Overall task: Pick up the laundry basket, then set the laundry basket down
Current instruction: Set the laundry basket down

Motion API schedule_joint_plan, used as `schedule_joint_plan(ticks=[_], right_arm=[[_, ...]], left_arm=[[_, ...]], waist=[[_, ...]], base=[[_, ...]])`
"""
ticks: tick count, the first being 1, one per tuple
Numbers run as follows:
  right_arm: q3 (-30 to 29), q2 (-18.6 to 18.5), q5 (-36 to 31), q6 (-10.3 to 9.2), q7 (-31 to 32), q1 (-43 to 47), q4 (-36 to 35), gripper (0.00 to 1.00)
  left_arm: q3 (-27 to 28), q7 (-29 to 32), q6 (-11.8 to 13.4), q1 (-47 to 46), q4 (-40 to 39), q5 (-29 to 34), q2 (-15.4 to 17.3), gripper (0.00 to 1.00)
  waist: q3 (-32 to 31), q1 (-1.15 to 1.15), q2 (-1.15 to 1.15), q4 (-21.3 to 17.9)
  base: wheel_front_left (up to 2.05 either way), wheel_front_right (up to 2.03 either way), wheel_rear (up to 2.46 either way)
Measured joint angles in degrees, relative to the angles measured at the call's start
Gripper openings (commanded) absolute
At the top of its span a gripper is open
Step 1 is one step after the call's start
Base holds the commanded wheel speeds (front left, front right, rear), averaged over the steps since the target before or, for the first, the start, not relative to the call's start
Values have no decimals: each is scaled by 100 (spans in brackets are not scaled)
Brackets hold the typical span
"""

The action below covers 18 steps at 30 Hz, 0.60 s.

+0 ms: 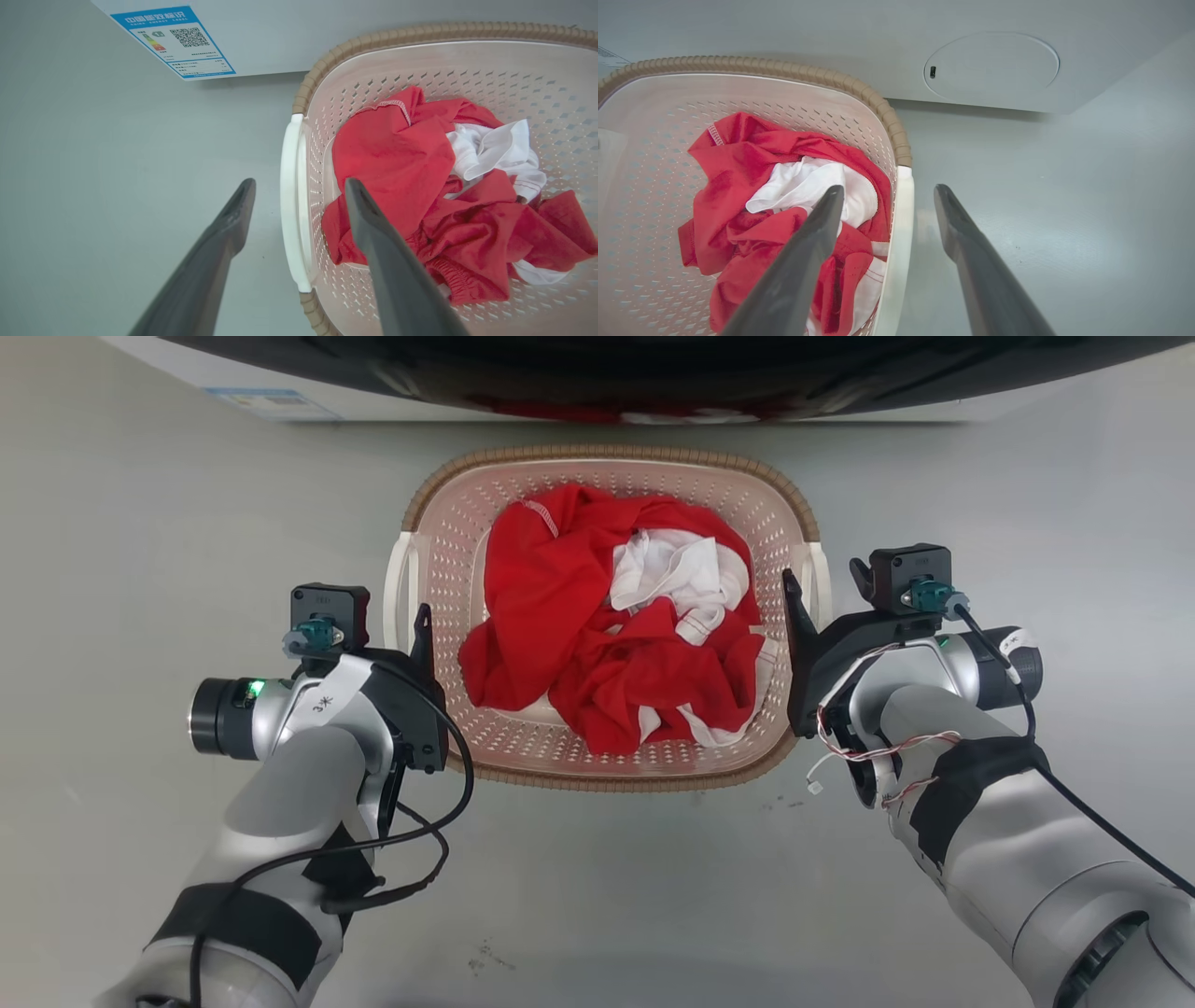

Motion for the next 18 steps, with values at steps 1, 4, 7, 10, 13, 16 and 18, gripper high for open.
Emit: schedule_joint_plan(ticks=[1,4,7,10,13,16,18], right_arm=[[-2,0,1,0,-2,8,3,100],[-11,0,4,0,-18,38,0,100],[-27,0,14,0,-51,91,-8,100],[-40,0,21,0,-58,224,-18,100],[-57,2,22,24,-99,340,-18,100],[-133,2,65,69,-101,452,-56,100],[-183,3,94,118,-101,528,-100,100]], left_arm=[[4,-1,0,23,2,-11,0,100],[30,-10,-2,149,20,-38,2,100],[40,-52,-9,218,29,-40,2,100],[59,-67,-22,236,31,-53,11,100],[70,-113,-71,338,30,-57,42,100],[86,-155,-170,476,33,-80,82,100],[86,-178,-220,542,24,-80,114,100]], waist=[[-47,0,0,-4],[-199,0,0,-20],[-312,0,0,-31],[-499,0,0,-50],[-707,0,0,-69],[-933,0,0,-86],[-1090,0,0,-99]], base=[[0,0,0],[0,0,0],[0,0,0],[0,0,0],[0,0,0],[0,0,0],[0,0,0]])
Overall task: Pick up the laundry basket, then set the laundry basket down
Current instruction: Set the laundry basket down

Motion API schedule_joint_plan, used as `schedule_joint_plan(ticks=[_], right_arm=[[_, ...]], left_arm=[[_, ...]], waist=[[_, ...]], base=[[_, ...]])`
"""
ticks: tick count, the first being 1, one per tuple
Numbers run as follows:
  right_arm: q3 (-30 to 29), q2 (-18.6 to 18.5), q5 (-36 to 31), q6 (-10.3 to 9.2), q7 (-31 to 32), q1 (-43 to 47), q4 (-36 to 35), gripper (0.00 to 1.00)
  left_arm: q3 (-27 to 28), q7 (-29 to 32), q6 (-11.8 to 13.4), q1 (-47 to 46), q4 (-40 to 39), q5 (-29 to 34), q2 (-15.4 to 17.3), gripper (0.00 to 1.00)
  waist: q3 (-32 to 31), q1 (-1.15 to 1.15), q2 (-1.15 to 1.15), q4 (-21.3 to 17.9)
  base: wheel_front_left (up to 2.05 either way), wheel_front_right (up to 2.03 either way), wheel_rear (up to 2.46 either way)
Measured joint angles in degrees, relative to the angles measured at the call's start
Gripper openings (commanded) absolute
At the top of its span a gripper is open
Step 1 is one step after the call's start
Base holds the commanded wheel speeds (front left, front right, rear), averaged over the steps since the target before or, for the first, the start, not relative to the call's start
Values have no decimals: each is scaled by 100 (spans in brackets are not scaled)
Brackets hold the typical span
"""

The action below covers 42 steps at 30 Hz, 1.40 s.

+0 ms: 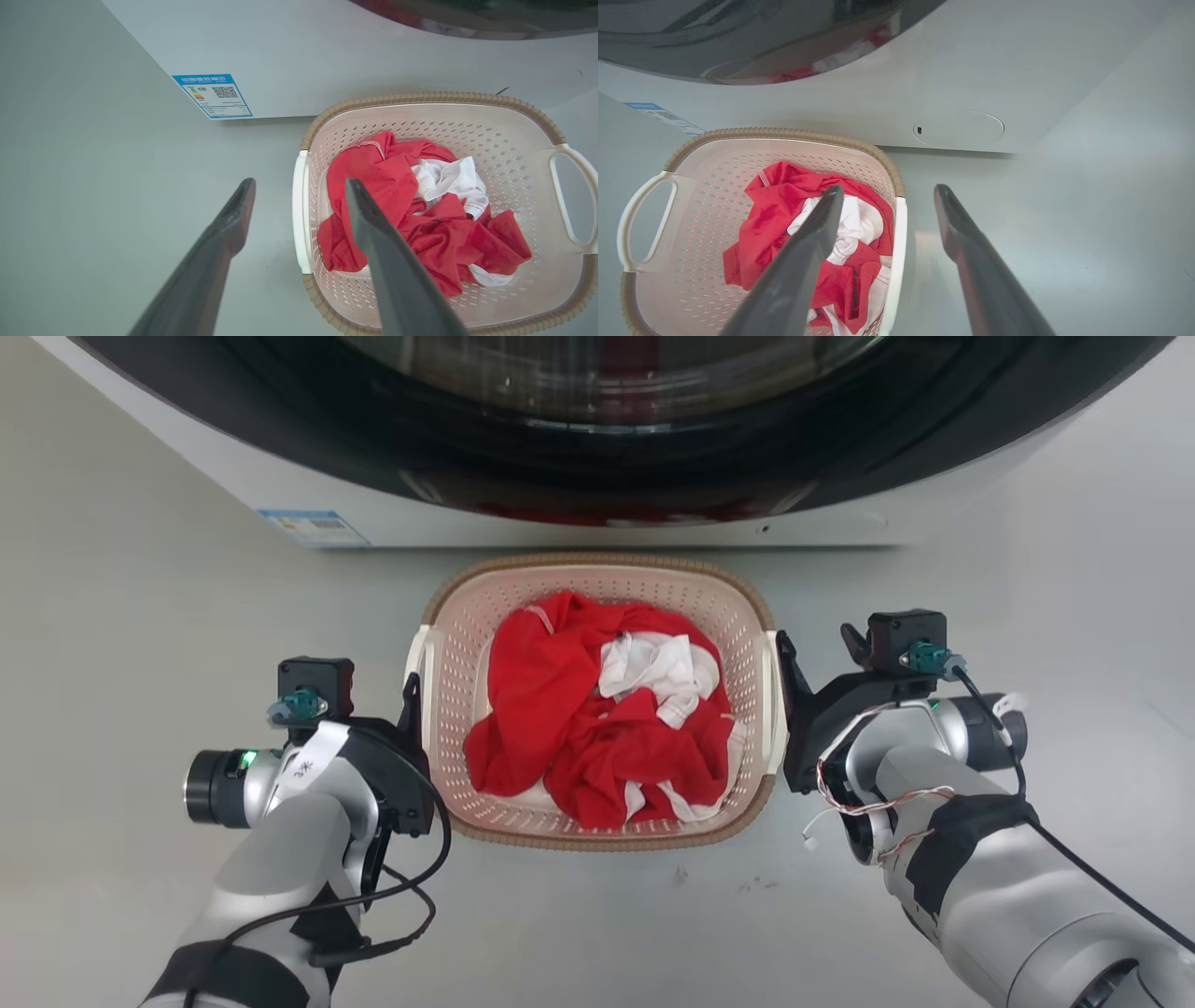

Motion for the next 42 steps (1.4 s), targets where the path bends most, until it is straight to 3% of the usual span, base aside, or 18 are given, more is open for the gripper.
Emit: schedule_joint_plan(ticks=[13,22,34,42], right_arm=[[-586,-58,35,102,-1,647,-460,100],[-1090,-287,-200,100,-1,1446,-1085,100],[-1864,-444,-838,-10,-4,2966,-2537,100],[-2497,-772,-1481,-60,-4,4052,-3698,100]], left_arm=[[123,-32,-92,744,-510,48,157,100],[386,-32,118,1656,-1391,201,289,100],[788,-32,425,3273,-2886,626,662,100],[1170,-32,568,4200,-4076,962,757,100]], waist=[[-1074,0,0,-88],[-1846,0,-1,-108],[-2858,0,-1,-124],[-3315,0,-1,-191]], base=[[0,0,0],[0,0,0],[0,0,0],[0,0,0]])
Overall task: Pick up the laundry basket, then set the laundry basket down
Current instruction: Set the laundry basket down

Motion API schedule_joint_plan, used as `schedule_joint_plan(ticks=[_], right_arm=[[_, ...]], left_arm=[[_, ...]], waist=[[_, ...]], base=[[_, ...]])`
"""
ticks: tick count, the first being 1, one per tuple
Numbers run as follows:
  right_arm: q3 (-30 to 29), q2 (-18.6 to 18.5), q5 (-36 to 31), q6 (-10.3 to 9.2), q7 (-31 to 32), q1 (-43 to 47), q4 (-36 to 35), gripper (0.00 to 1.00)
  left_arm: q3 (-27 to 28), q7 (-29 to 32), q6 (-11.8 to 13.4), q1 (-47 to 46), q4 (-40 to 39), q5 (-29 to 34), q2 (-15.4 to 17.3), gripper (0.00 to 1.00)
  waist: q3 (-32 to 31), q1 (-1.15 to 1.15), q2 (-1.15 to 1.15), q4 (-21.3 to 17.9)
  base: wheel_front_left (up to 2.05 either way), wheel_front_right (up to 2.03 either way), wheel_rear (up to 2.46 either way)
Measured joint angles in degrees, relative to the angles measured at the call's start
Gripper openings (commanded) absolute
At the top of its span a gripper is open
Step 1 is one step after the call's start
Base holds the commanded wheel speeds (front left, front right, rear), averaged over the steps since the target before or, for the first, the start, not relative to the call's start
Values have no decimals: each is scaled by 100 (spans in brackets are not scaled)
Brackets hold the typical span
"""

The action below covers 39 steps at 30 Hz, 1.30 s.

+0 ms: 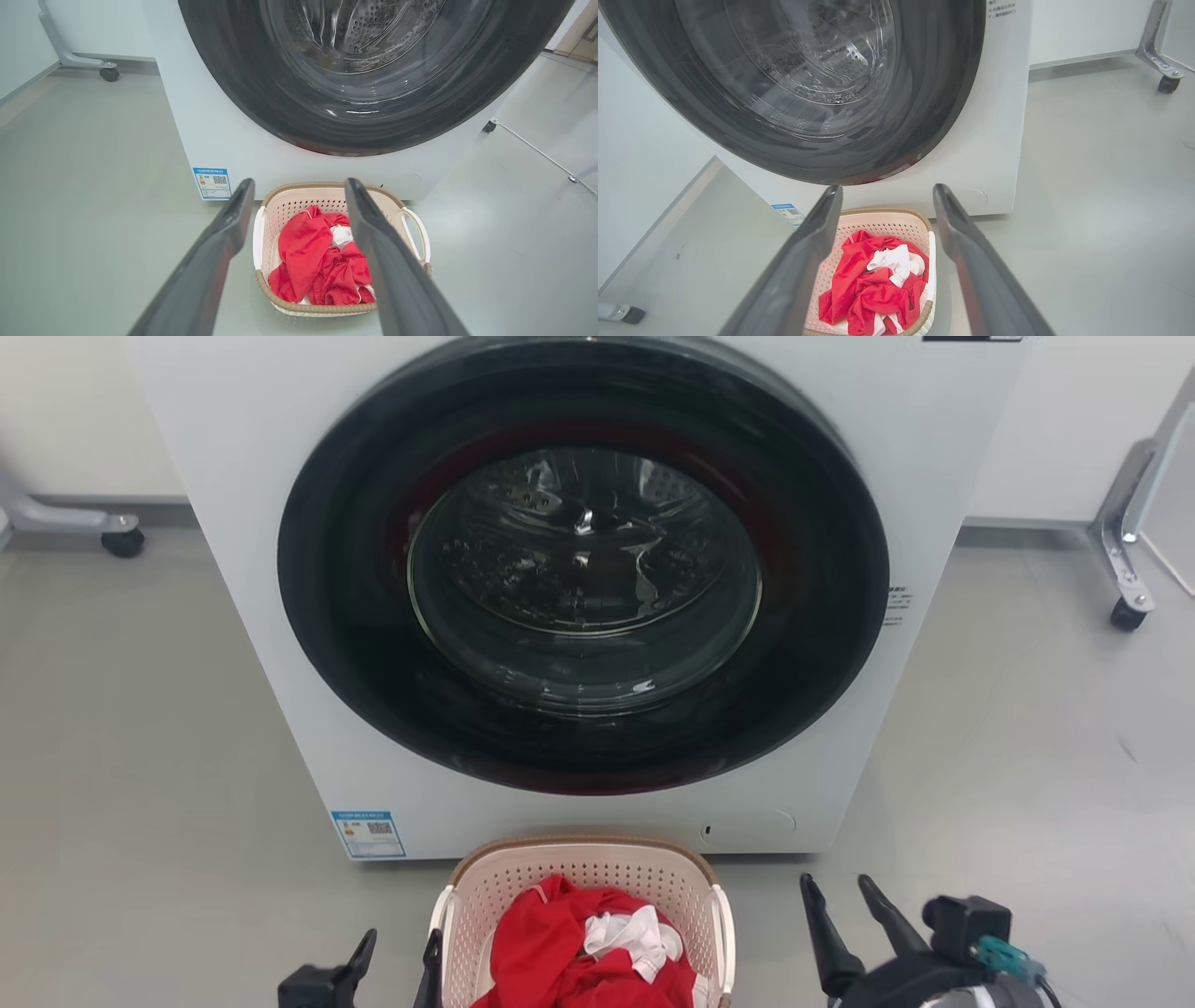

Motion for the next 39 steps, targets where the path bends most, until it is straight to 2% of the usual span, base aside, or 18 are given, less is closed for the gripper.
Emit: schedule_joint_plan(ticks=[9,17,27,39], right_arm=[[-1081,-24,-970,-1,-1,940,-977,100],[-1829,218,-1722,-15,-1,1768,-1820,100],[-2248,458,-2437,-15,-1,2313,-2647,100],[-2420,566,-2797,-15,-2,2487,-3009,100]], left_arm=[[466,0,53,771,-1105,414,70,100],[1023,0,54,1326,-1761,836,-24,100],[1381,-1,54,1678,-2313,1349,-242,100],[1540,-1,54,1691,-2524,1717,-375,100]], waist=[[-180,1,0,-65],[-239,1,1,-99],[-251,1,1,-169],[-202,1,1,-176]], base=[[0,0,0],[0,0,0],[0,0,0],[0,0,0]])
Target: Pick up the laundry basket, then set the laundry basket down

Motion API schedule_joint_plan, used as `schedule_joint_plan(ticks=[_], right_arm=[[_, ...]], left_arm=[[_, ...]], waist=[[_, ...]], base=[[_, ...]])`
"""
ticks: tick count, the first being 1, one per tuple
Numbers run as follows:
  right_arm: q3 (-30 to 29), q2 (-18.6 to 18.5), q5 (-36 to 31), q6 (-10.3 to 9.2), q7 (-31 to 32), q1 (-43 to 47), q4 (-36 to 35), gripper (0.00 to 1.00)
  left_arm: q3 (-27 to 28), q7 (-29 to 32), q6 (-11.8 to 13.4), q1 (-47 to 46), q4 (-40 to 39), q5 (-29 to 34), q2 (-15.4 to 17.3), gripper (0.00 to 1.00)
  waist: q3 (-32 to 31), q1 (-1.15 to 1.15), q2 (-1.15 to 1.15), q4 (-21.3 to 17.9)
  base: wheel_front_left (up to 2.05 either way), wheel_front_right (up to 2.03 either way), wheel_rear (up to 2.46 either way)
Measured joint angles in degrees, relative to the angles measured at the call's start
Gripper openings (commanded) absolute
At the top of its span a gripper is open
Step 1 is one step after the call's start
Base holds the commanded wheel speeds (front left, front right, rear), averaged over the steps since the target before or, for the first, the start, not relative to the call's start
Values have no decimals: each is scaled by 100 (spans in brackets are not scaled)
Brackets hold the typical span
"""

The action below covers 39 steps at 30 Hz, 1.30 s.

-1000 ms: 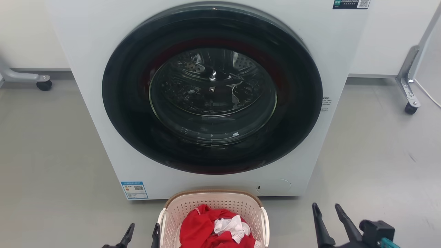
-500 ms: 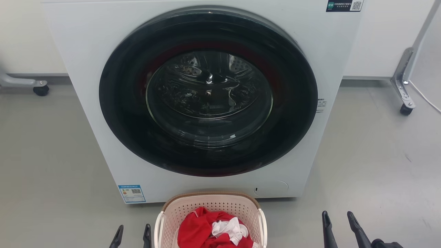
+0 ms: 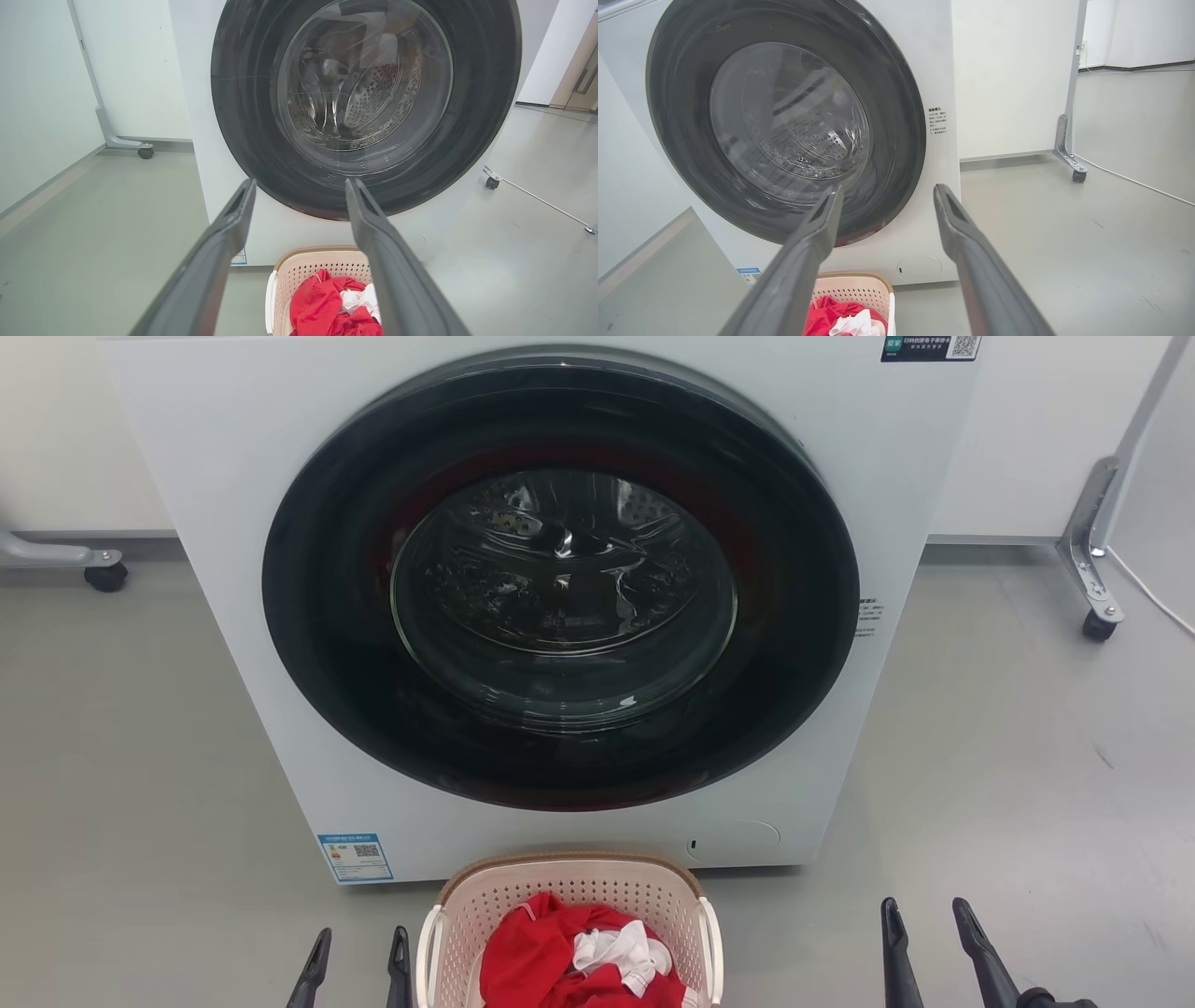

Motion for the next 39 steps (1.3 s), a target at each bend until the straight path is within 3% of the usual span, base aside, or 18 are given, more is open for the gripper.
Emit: schedule_joint_plan(ticks=[25,26,39], right_arm=[[-216,124,-290,0,0,95,-232,100],[-225,125,-290,0,0,95,-234,0],[-335,147,124,86,120,158,143,0]], left_arm=[[191,0,0,9,-165,409,-114,100],[204,0,0,11,-172,424,-119,0],[303,138,-102,74,165,31,-177,0]], waist=[[76,0,0,6],[78,0,0,7],[112,0,0,-9]], base=[[0,0,0],[0,0,0],[0,0,0]])
